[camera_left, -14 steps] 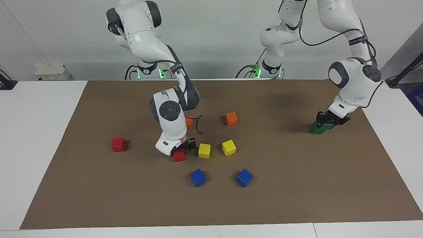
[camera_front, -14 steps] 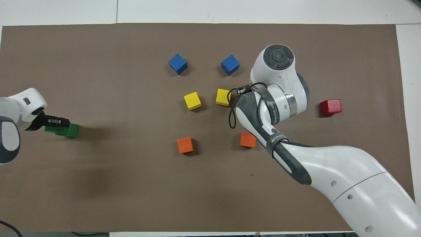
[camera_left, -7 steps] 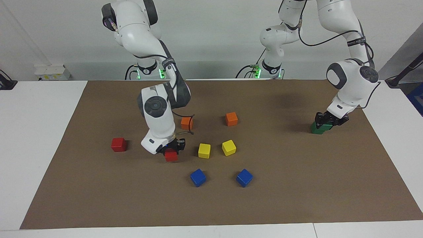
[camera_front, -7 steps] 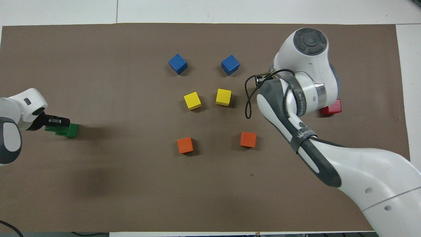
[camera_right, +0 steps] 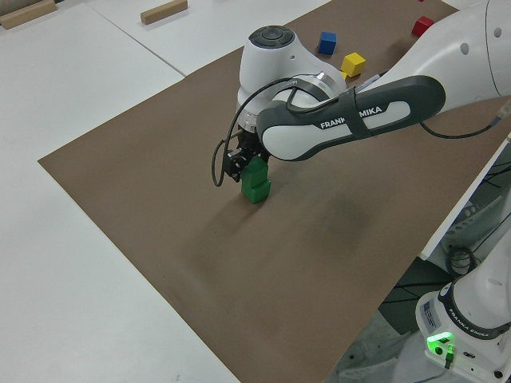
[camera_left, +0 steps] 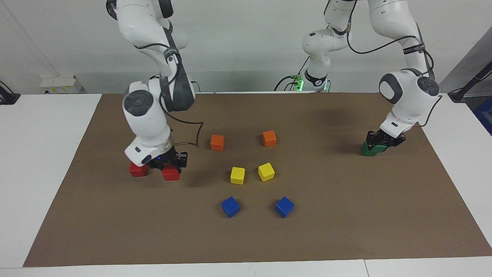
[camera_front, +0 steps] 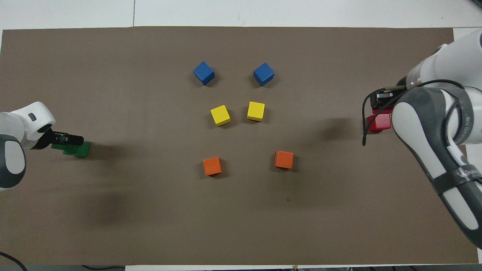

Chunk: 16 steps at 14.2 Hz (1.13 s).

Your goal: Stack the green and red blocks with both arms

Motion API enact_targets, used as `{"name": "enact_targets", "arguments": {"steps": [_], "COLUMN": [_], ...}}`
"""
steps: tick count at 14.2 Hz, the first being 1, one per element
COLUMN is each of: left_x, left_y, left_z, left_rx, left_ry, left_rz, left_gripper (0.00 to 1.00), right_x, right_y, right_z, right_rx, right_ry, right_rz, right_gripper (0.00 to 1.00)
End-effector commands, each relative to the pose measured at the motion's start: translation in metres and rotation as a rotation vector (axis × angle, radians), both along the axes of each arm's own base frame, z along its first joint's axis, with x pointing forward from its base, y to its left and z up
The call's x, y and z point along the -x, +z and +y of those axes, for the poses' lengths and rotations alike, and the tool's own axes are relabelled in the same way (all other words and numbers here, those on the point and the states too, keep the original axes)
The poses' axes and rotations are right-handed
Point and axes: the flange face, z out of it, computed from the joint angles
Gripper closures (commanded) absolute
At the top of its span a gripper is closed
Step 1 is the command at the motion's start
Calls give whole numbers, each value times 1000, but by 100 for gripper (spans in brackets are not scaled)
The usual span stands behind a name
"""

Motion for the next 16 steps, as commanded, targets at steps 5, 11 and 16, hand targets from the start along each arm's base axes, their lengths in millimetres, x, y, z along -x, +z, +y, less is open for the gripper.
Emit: {"name": "enact_targets", "arguments": {"steps": [5, 11, 16], "left_x": [-16, -23, -20], "left_y": [53, 167, 228], "left_z": [-2, -7, -44], "left_rx": [14, -5, 3], "left_ry": [-31, -37, 122], "left_rz": [29, -52, -52], "left_gripper": [0, 0, 0], "right_x": [23, 19, 22], "right_y": [-28, -38, -53], "right_z": [-59, -44, -43], "right_rx": [-5, -3, -7], "right_ry": [-13, 45, 98], "right_rz": [-62, -80, -44], "right_gripper": [100, 100, 100]}}
